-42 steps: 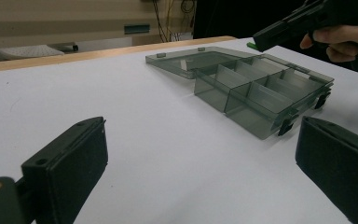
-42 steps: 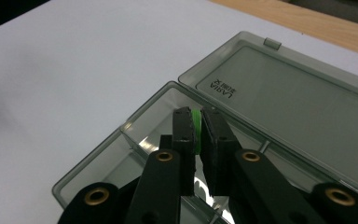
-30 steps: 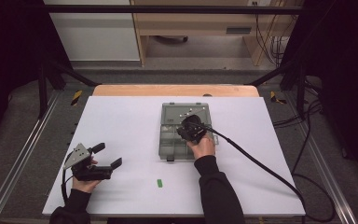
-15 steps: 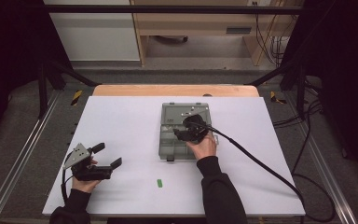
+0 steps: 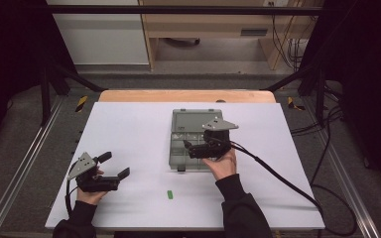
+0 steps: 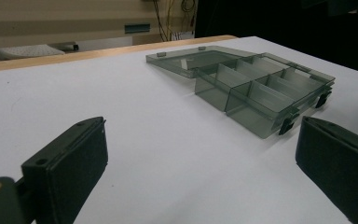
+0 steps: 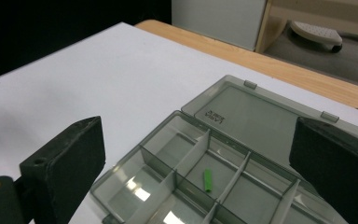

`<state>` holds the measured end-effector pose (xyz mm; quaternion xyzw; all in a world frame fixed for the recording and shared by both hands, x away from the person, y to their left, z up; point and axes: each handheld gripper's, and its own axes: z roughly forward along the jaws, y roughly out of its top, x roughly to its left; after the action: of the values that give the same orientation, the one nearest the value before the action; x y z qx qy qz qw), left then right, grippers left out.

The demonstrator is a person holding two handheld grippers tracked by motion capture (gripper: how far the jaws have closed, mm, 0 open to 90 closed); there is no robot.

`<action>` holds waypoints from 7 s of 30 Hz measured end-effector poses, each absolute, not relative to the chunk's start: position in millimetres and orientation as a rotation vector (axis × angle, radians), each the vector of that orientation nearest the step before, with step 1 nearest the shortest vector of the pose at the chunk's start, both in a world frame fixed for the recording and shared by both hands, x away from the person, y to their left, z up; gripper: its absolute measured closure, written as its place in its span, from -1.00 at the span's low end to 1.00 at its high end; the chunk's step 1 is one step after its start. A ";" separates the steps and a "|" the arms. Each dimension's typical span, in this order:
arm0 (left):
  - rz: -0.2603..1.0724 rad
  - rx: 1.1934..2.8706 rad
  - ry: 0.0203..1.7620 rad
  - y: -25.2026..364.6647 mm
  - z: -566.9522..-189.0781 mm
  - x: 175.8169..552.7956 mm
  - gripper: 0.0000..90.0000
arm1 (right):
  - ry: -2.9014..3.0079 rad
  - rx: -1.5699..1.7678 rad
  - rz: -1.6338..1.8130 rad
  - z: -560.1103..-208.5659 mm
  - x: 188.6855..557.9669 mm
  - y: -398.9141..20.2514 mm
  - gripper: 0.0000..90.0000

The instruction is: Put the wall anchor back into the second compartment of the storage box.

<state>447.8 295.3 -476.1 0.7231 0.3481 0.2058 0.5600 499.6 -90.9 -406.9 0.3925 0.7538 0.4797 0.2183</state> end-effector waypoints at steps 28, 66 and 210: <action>0.496 1.707 0.824 295.2 -476.5 447.4 -0.97 | 2.154 1.019 1.455 -436.9 422.0 -84.7 -0.98; 0.492 1.709 0.830 295.6 -477.2 447.6 -0.97 | 2.537 0.964 1.259 -497.4 422.1 -28.7 0.15; 0.488 1.716 0.826 295.3 -478.4 448.3 -0.97 | 2.377 1.230 1.044 -470.2 568.5 -74.3 0.80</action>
<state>448.3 295.3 -478.4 0.7263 0.3496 0.2064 0.5547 568.5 -74.3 -470.2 0.4243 0.8199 0.3602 0.1339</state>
